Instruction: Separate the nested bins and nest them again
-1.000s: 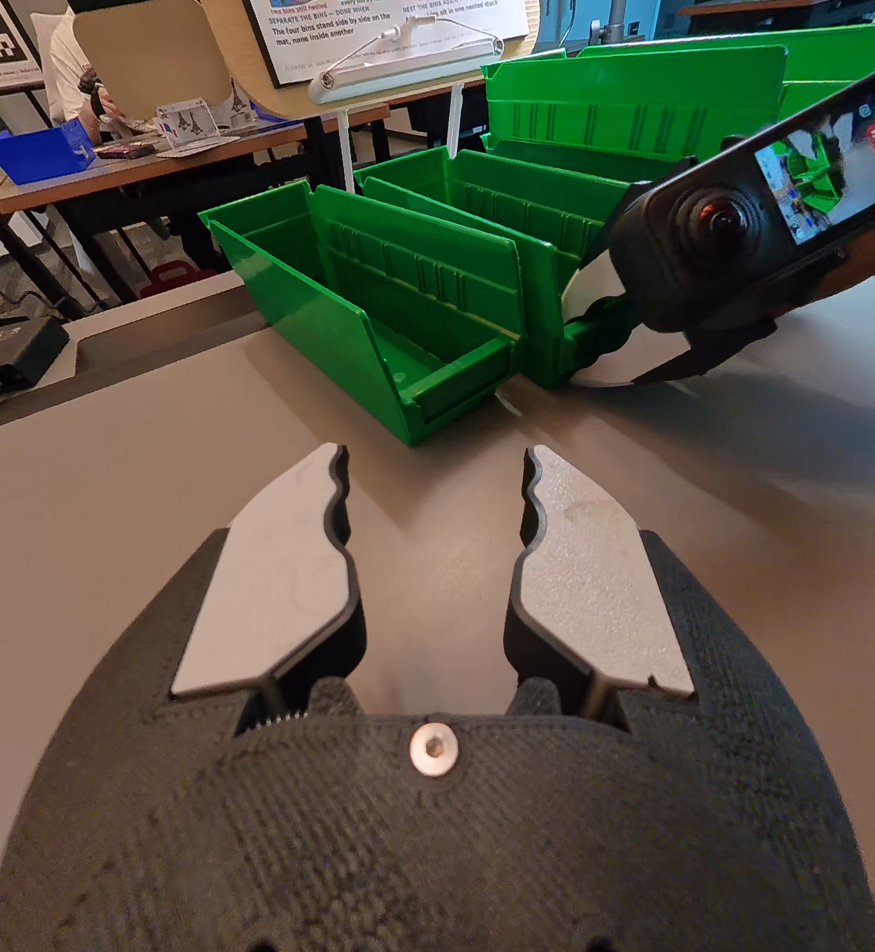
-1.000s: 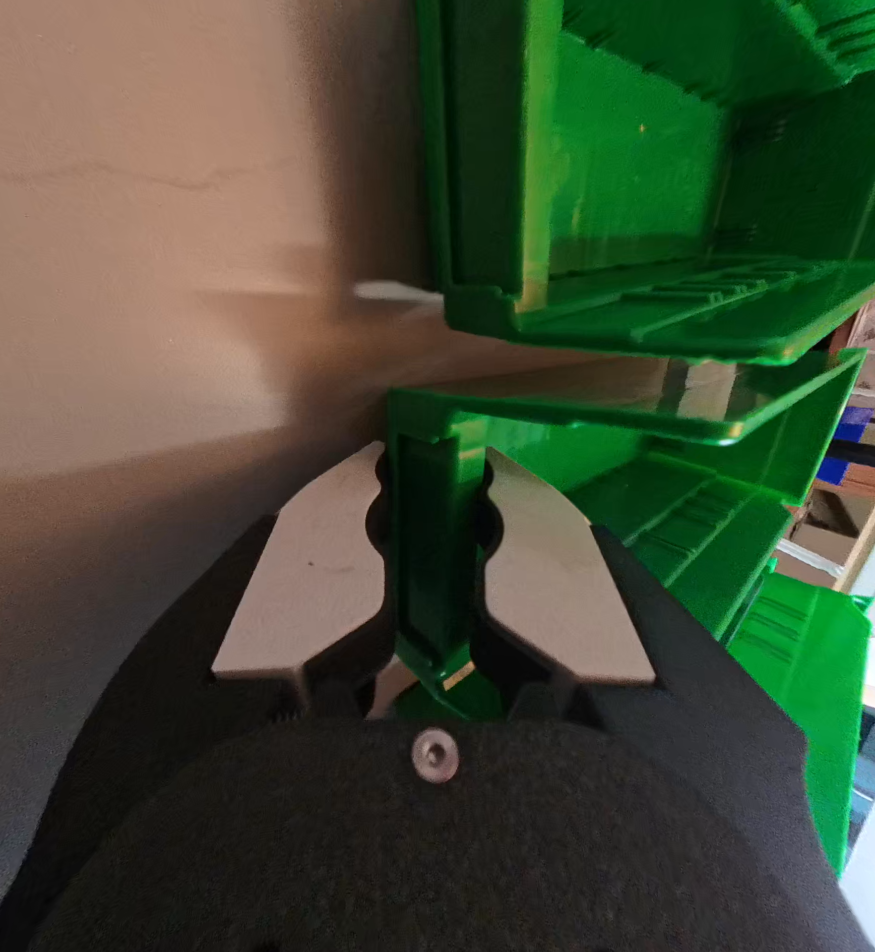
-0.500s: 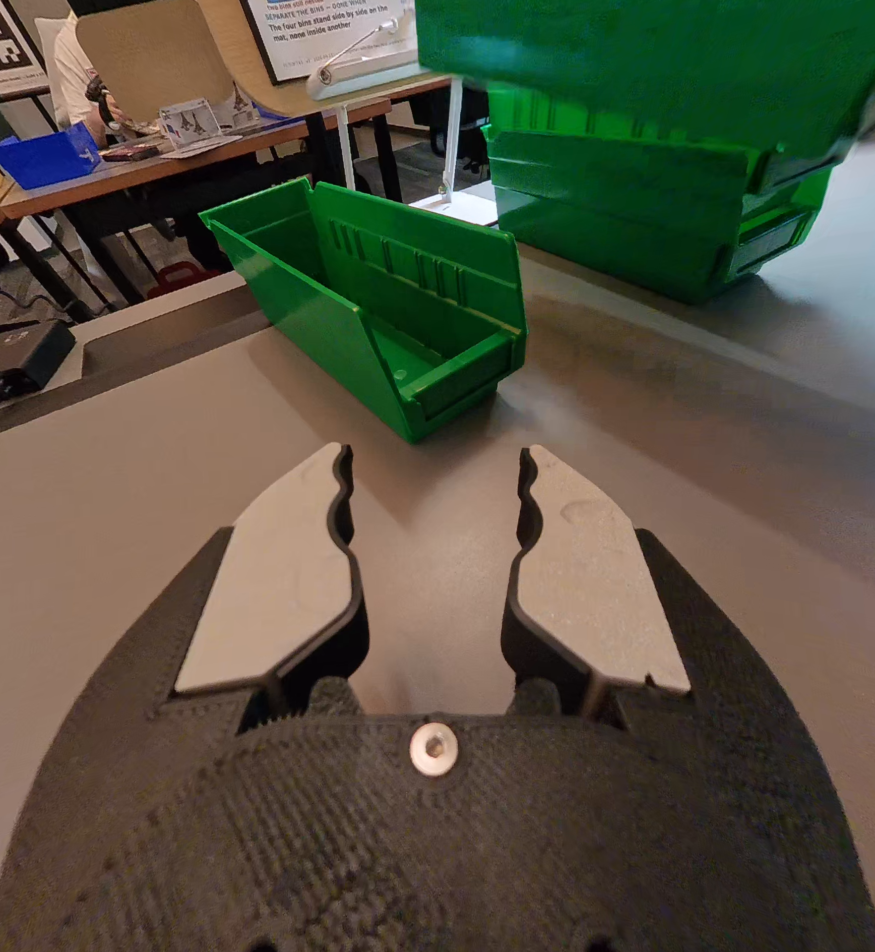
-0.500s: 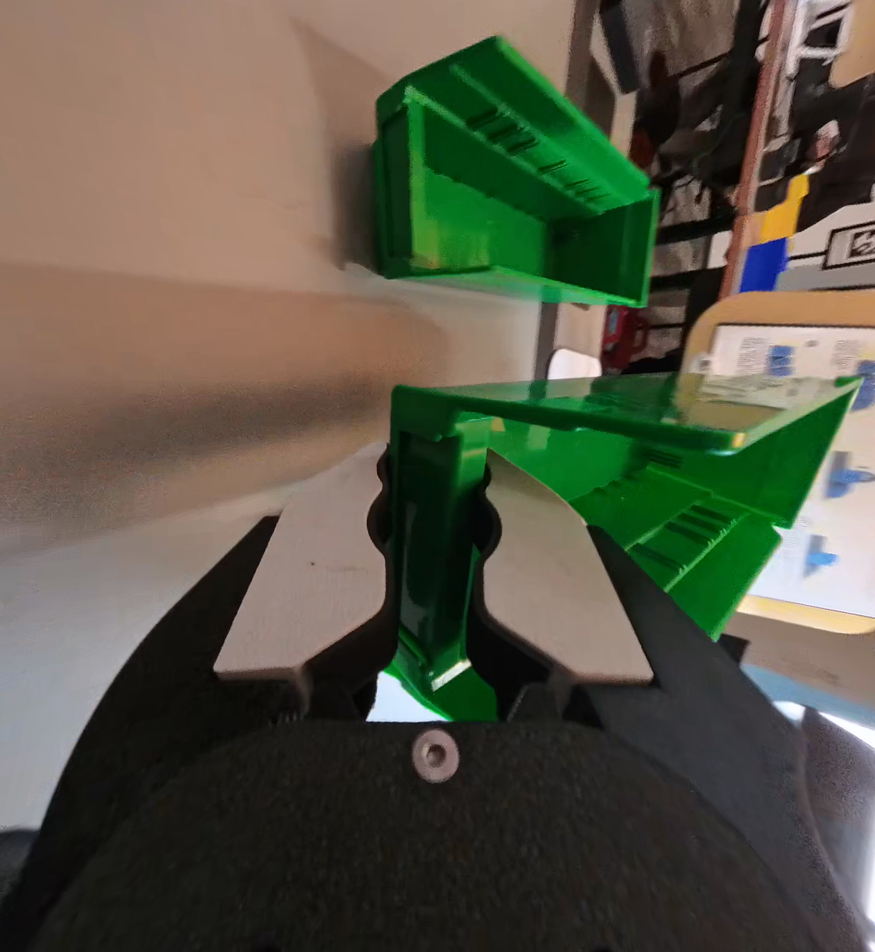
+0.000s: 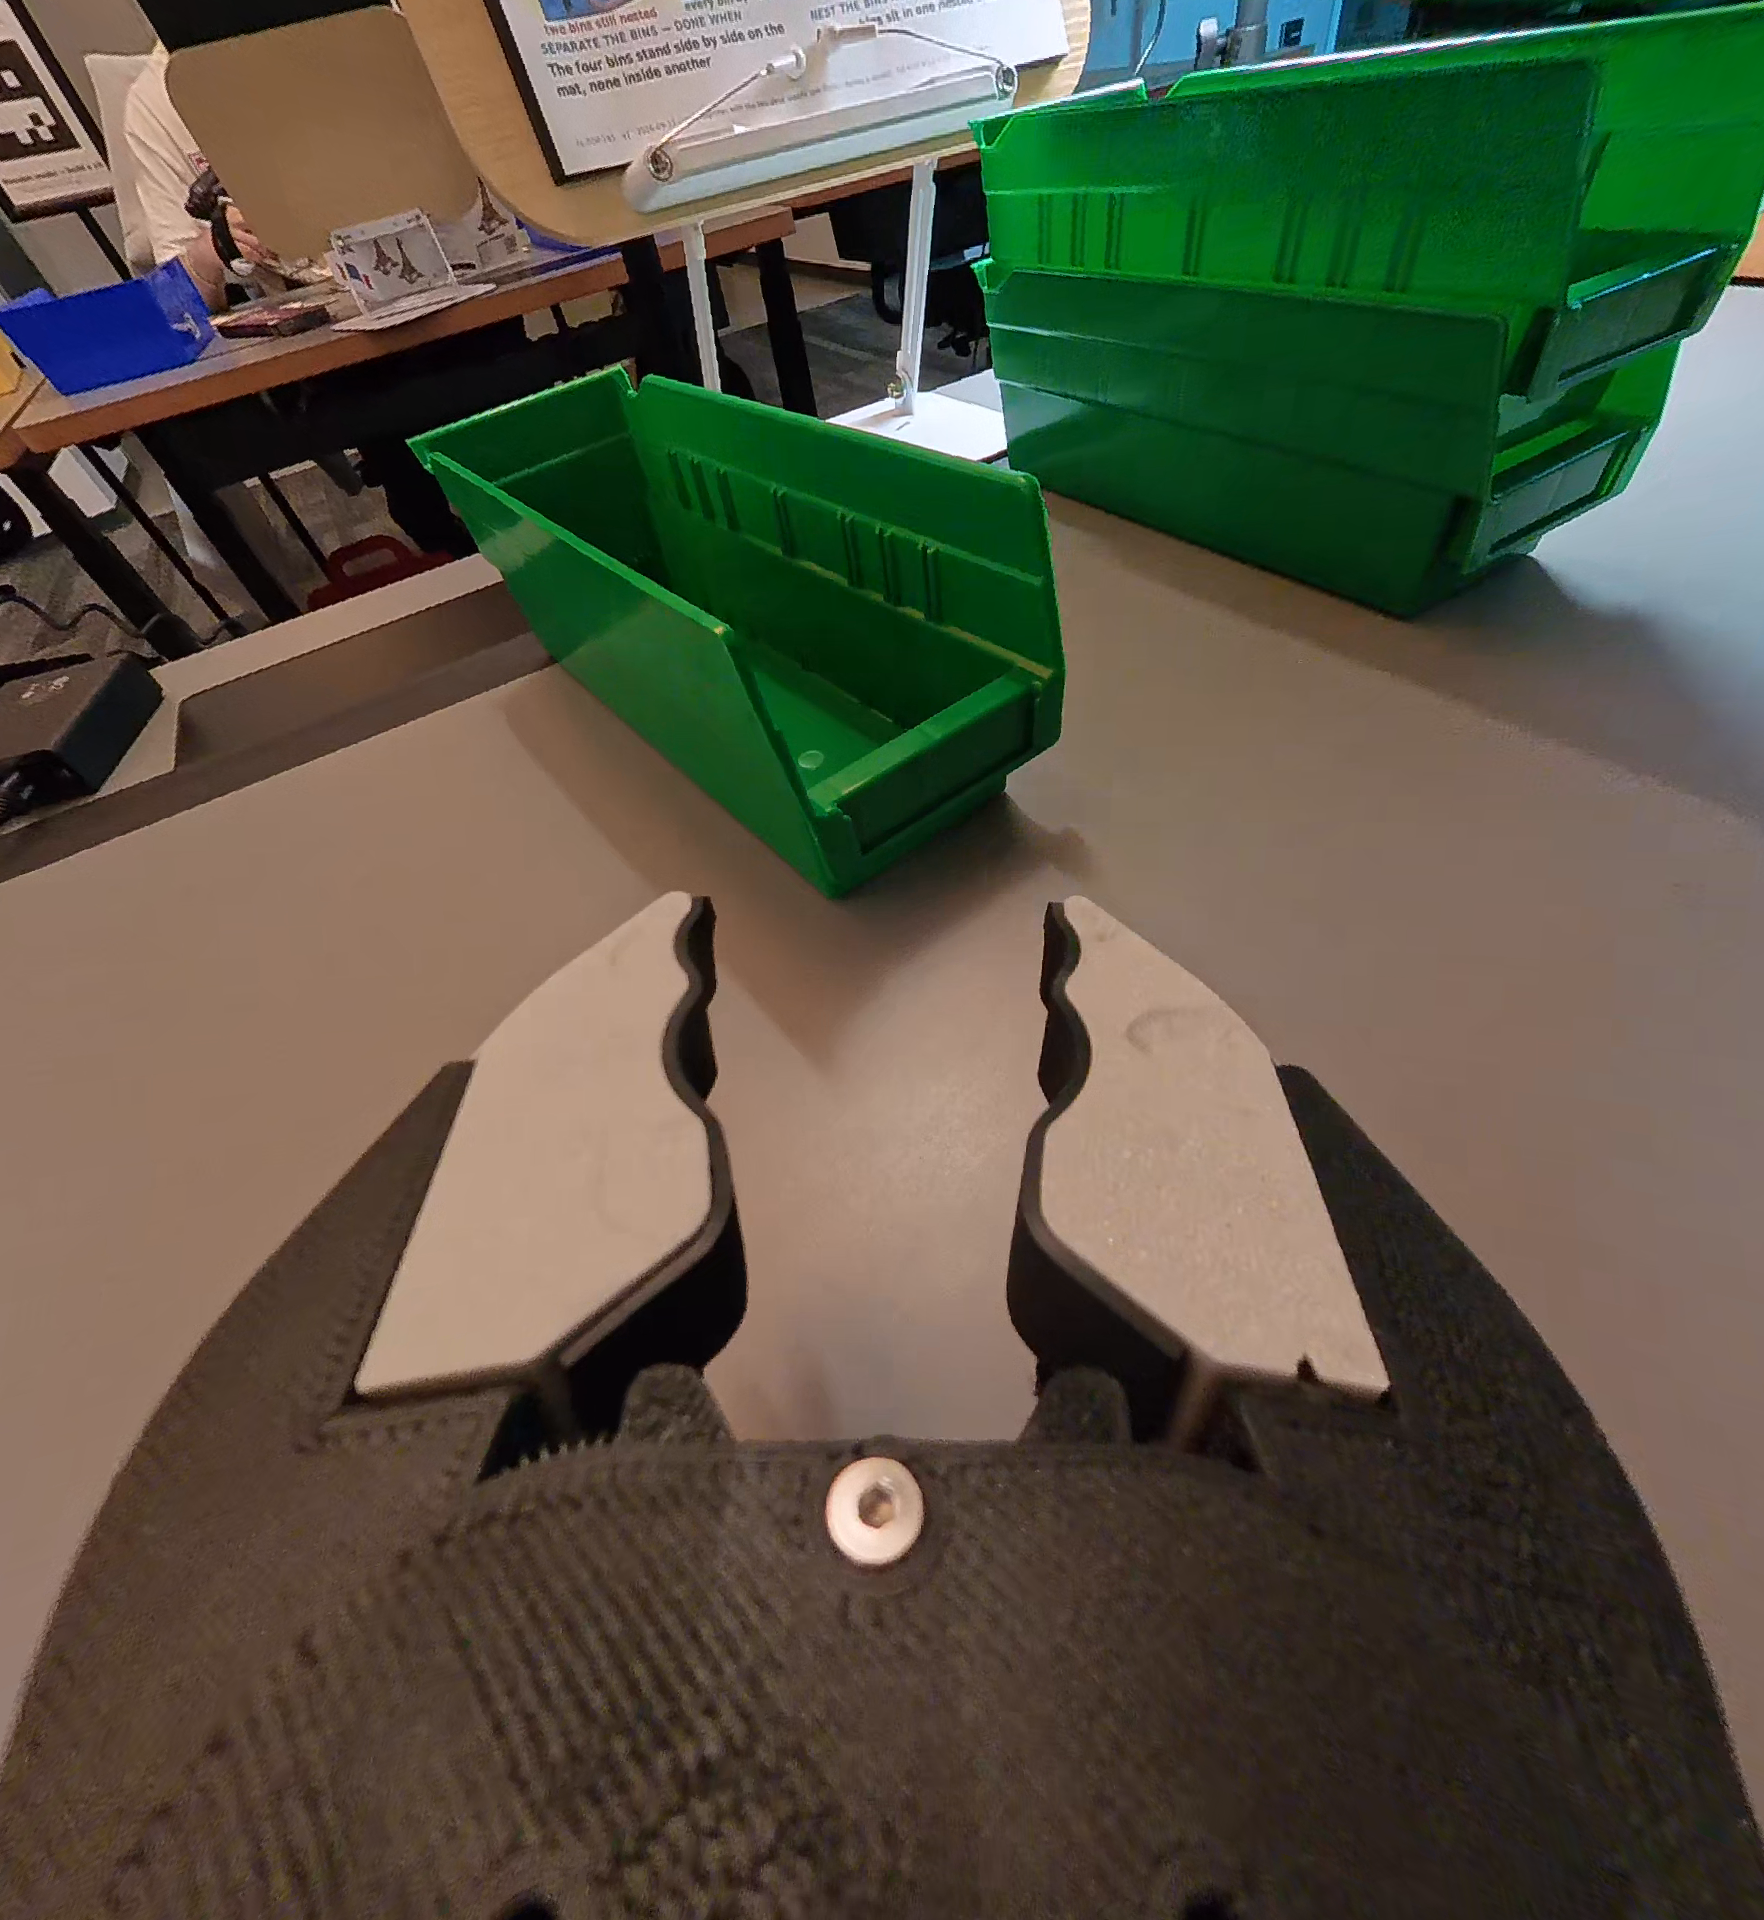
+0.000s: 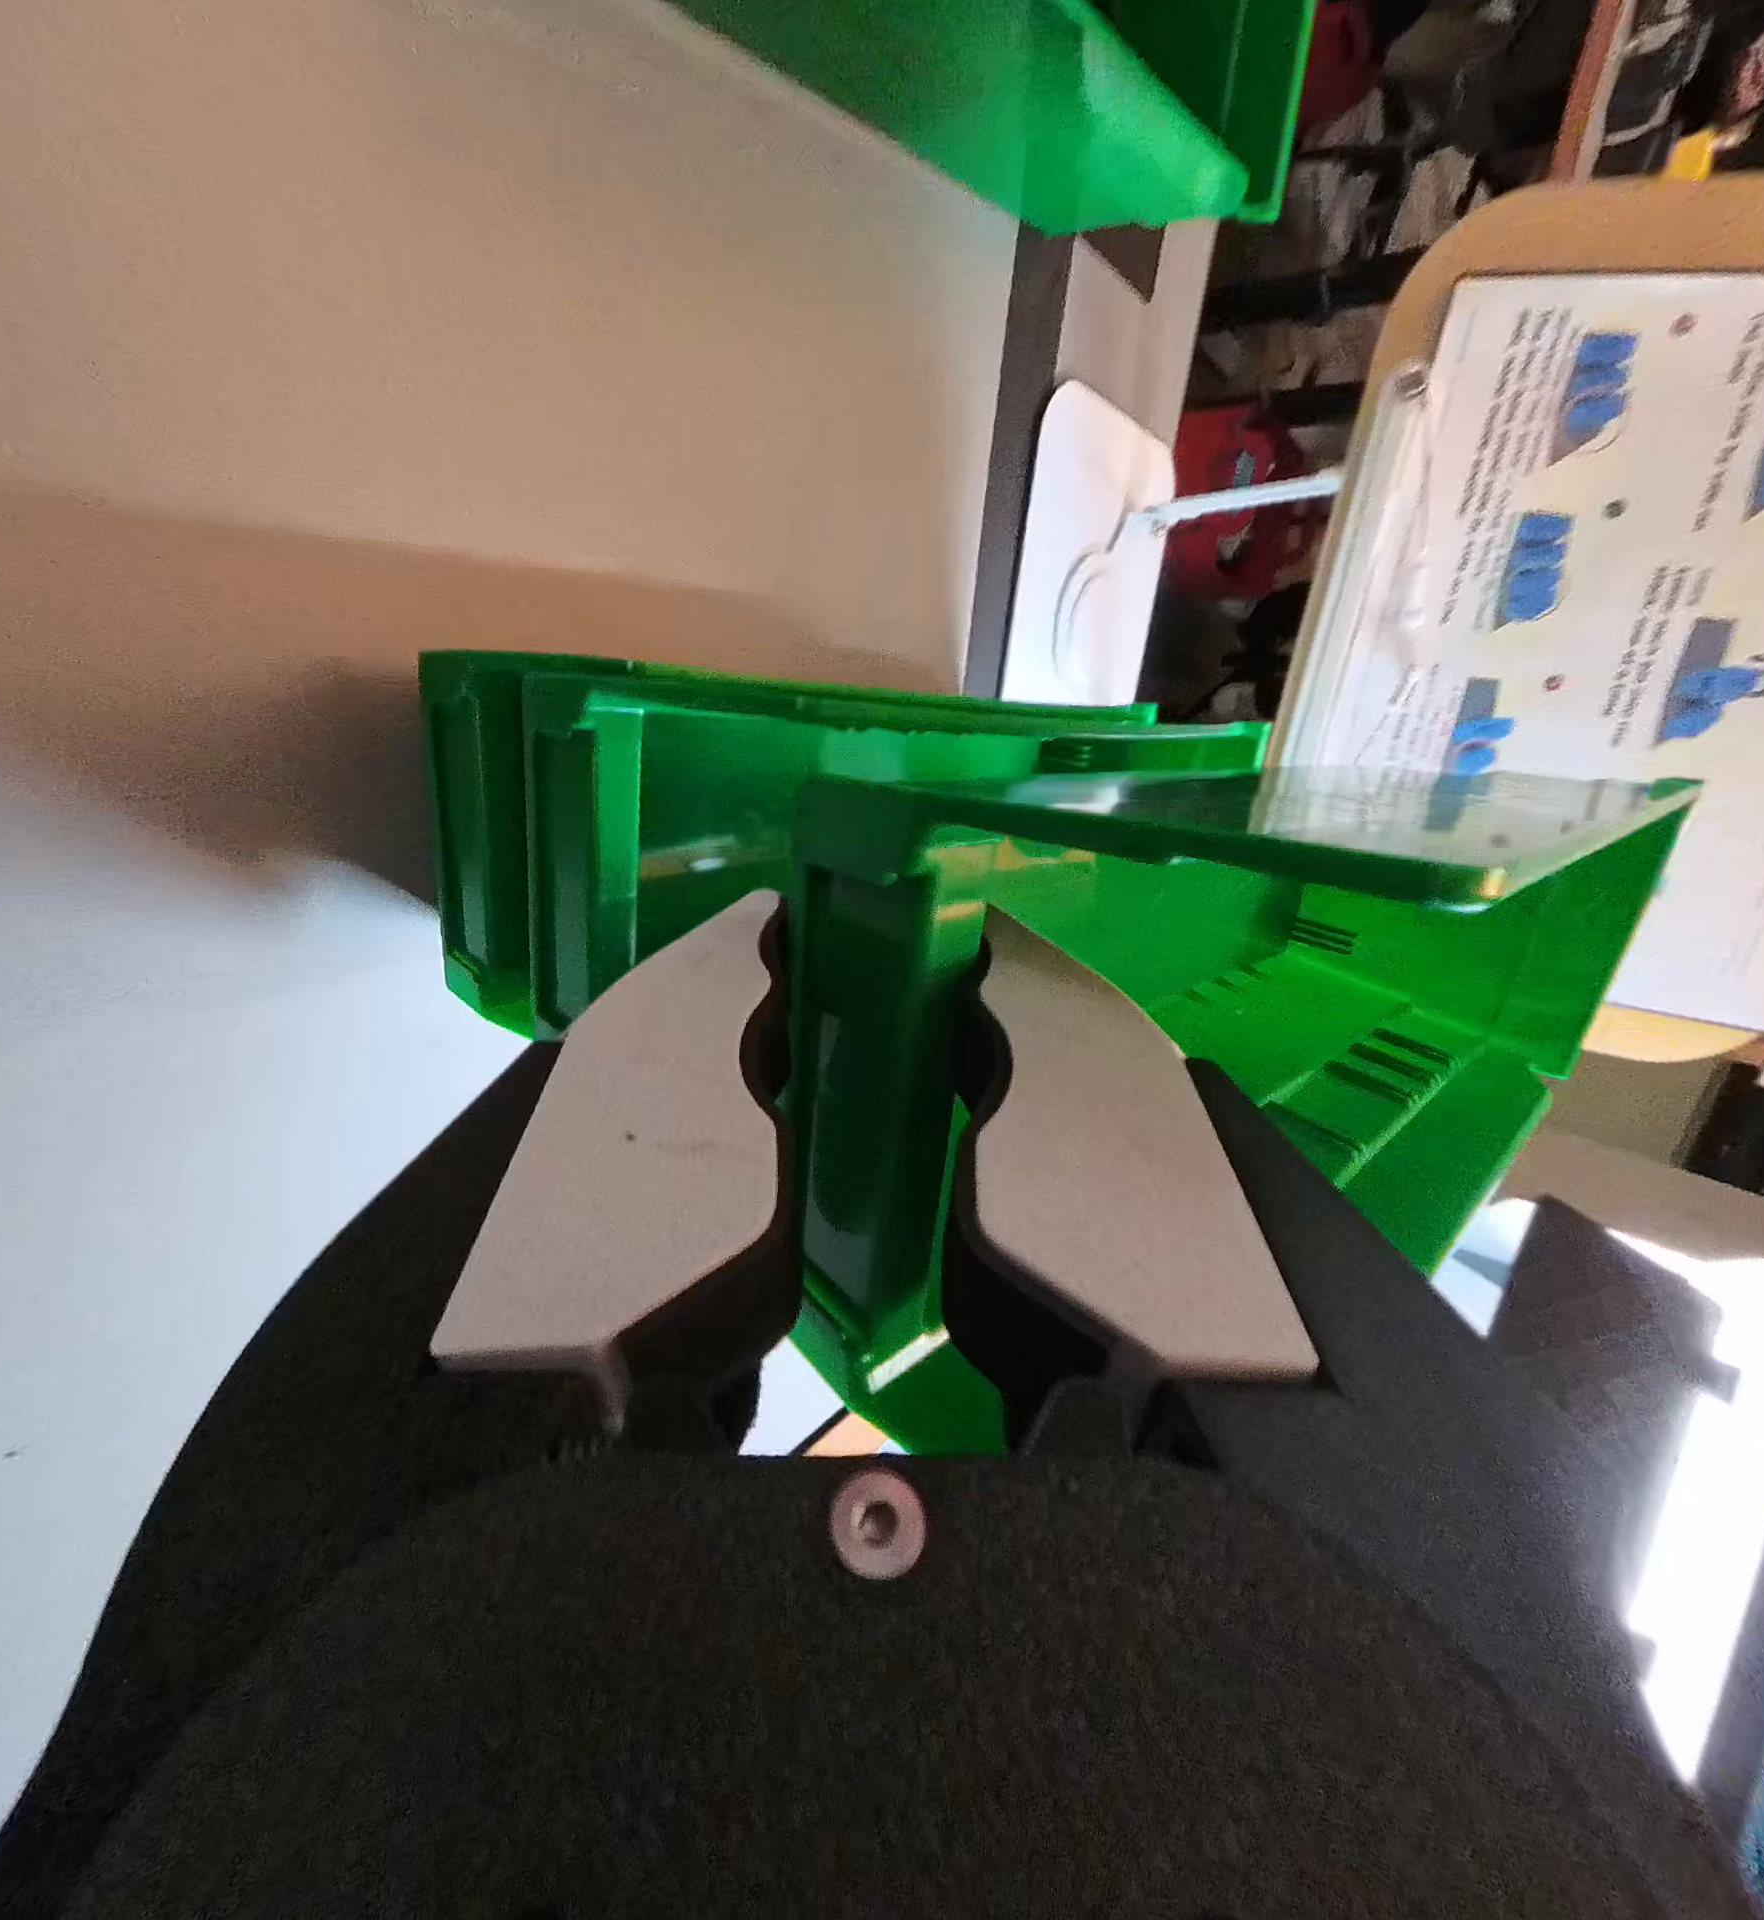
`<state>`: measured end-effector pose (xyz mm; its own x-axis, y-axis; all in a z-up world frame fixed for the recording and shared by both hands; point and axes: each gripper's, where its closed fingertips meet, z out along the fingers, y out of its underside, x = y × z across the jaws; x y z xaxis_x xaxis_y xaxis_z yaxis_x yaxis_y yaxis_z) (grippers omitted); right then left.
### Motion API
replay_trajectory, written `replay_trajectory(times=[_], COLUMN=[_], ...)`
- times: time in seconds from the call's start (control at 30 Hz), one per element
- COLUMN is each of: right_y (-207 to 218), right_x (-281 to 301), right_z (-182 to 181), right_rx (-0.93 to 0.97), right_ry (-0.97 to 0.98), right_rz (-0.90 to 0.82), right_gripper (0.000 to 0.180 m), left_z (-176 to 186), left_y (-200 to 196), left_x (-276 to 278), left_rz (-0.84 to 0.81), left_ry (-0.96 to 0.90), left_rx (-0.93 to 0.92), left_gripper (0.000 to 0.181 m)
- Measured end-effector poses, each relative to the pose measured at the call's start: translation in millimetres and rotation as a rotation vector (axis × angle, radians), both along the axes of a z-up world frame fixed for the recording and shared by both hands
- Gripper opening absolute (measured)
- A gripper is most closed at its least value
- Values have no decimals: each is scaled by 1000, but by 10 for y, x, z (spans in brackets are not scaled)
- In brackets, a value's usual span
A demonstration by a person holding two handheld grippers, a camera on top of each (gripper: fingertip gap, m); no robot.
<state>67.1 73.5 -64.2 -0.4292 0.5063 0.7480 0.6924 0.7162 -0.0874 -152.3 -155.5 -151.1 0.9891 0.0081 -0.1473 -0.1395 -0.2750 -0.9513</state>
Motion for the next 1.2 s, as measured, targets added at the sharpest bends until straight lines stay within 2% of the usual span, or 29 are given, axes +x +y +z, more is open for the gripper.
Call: replay_trajectory(times=[0.27,0.43,0.53,0.67,0.8,0.97,1.2], right_y=[60,80,97,18,-166,-514,-787], right_x=[-25,-70,-55,-19,61,291,890], right_z=[-370,-378,-372,-300,-136,33,-168], right_rx=[-46,-40,-40,-78,-150,-307,-556], right_ry=[-44,-27,-20,35,153,388,701], right_rz=[3,-5,-21,-8,15,38,-80], right_gripper=[29,33,46,46,46,46,50], left_z=[-12,-9,-4,-4,-6,-1,43], left_y=[3,1,-2,-2,-1,3,98], left_x=[-3,0,1,3,4,19,226], left_rz=[2,0,-1,-2,-2,-6,-112], left_ry=[-1,1,-1,0,2,9,69], left_rx=[-6,-4,-1,-2,-3,-2,-18], left_gripper=[60,60,60,60,60,60,50])
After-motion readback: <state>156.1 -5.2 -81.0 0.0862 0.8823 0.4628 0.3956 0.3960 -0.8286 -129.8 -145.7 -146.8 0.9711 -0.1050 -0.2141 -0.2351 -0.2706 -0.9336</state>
